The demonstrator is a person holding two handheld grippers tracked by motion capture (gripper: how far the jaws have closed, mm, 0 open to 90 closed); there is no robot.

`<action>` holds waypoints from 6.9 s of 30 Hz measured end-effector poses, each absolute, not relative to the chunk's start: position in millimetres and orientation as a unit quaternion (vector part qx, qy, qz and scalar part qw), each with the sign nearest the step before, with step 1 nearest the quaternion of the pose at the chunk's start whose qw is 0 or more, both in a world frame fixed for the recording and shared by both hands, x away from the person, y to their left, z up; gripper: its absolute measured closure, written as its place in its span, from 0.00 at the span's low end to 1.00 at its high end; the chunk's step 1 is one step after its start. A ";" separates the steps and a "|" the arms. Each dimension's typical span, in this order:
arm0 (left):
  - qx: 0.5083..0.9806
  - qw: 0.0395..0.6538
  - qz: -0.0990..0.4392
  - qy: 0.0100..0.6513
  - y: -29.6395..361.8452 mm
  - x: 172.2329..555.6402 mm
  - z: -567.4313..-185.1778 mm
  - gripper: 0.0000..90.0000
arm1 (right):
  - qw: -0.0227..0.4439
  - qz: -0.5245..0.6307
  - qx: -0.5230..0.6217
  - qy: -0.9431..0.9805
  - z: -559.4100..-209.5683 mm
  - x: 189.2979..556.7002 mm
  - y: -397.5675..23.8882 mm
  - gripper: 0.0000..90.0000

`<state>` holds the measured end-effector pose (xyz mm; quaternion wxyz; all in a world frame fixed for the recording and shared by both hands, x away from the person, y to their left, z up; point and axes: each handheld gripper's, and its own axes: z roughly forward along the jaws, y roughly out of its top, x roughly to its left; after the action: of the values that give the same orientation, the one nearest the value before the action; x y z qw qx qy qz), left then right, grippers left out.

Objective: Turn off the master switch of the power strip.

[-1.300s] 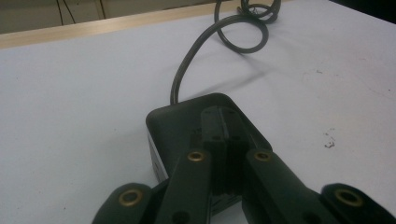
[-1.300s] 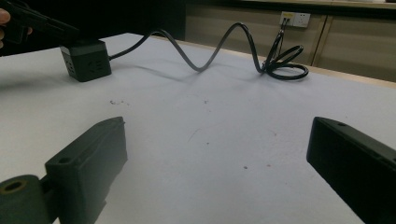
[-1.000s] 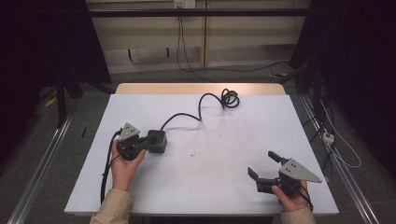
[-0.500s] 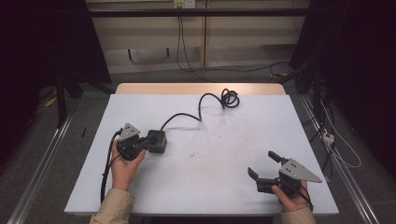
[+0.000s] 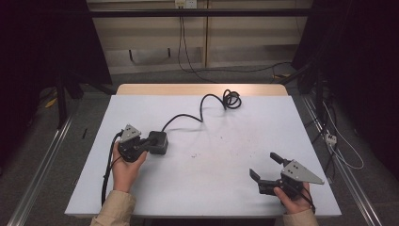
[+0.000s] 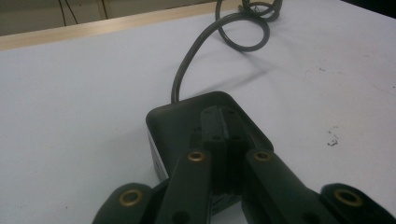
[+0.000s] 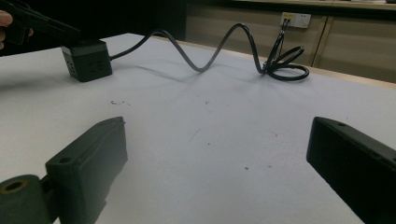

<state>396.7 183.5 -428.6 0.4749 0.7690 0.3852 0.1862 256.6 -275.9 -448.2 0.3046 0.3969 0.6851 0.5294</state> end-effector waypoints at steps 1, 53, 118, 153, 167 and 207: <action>0.769 0.475 0.186 0.385 183.6 396.7 -428.5 1.00 | 0.305 0.529 0.397 0.685 -448.2 256.7 -275.9 0.05; 0.756 0.483 0.176 0.405 185.3 398.2 -424.6 1.00 | 0.304 0.528 0.394 0.688 -448.2 257.9 -275.3 0.06; 0.754 0.527 0.115 0.374 189.4 372.0 -403.3 0.22 | 0.307 0.529 0.395 0.686 -447.0 256.9 -276.5 0.06; 0.761 0.531 0.107 0.356 207.2 349.5 -411.6 0.10 | 0.309 0.528 0.396 0.685 -446.2 256.0 -277.0 0.06; 0.757 0.536 0.111 0.358 218.8 342.9 -415.7 0.09 | 0.309 0.528 0.396 0.685 -446.4 256.1 -276.7 0.06; 0.761 0.524 0.124 0.361 240.3 337.4 -429.4 0.07 | 0.309 0.527 0.396 0.685 -446.8 256.2 -276.6 0.06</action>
<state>337.4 240.3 -429.4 0.5244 0.7613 0.3607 0.1240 256.2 -276.6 -446.8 0.3089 0.3961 0.6853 0.5273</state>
